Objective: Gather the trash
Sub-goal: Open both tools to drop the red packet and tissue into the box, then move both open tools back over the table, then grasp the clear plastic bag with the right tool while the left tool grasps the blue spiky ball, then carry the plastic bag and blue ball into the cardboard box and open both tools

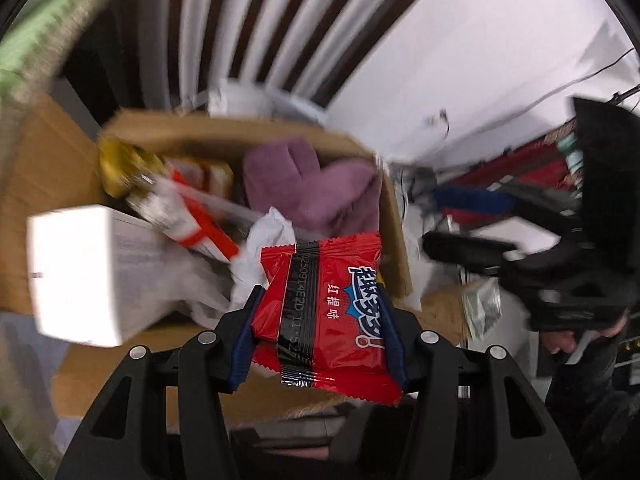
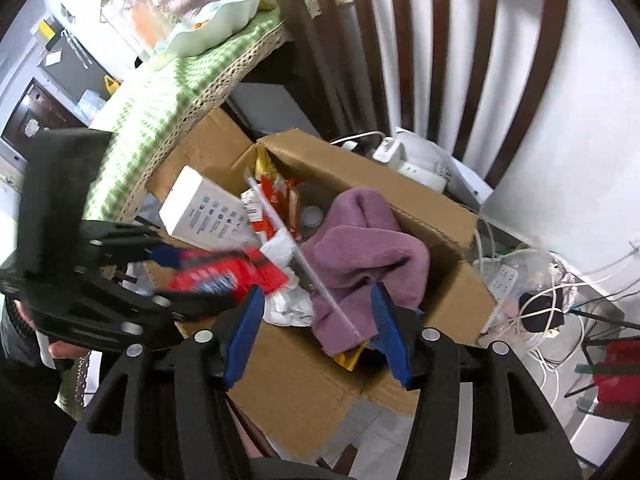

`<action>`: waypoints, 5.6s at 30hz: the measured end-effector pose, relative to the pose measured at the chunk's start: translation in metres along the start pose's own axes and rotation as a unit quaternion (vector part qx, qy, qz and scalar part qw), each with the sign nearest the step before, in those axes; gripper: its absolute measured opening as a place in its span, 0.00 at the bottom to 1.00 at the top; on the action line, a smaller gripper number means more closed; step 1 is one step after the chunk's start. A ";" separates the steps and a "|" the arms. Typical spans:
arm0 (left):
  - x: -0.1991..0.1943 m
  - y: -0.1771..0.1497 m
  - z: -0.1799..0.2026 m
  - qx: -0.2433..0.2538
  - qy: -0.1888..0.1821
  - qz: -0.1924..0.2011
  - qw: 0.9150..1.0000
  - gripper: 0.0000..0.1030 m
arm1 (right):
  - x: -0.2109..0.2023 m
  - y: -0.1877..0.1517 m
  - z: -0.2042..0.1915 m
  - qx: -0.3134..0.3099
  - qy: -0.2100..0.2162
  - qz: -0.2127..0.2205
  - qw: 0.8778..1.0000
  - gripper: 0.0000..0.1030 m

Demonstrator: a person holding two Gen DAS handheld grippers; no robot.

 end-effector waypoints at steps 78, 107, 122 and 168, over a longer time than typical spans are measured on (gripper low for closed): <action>-0.459 -0.326 -0.433 -0.421 0.382 0.357 0.741 0.88 | 0.215 0.133 -0.585 -0.258 0.034 0.110 0.959 0.65; -0.355 -0.216 -0.460 -0.336 0.400 0.200 0.829 0.70 | 0.198 0.174 -0.525 -0.169 0.039 0.171 0.970 0.12; -0.446 -0.280 -0.370 -0.360 0.426 0.282 0.781 0.50 | 0.201 0.149 -0.561 -0.213 0.087 0.147 0.962 0.12; -0.251 -0.064 -0.131 -0.093 0.272 0.252 0.924 0.50 | 0.071 0.034 -0.018 -0.001 -0.096 0.082 0.992 0.52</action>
Point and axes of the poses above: each gripper's, at about its wrist camera, not at the fingertips, and x roughly the way its jaws point, z to its right, y to its top, the point moved 10 cm from there along x, roughly the way its jaws point, and after that the axes turned 9 degrees about x, right-handed, at the moved point
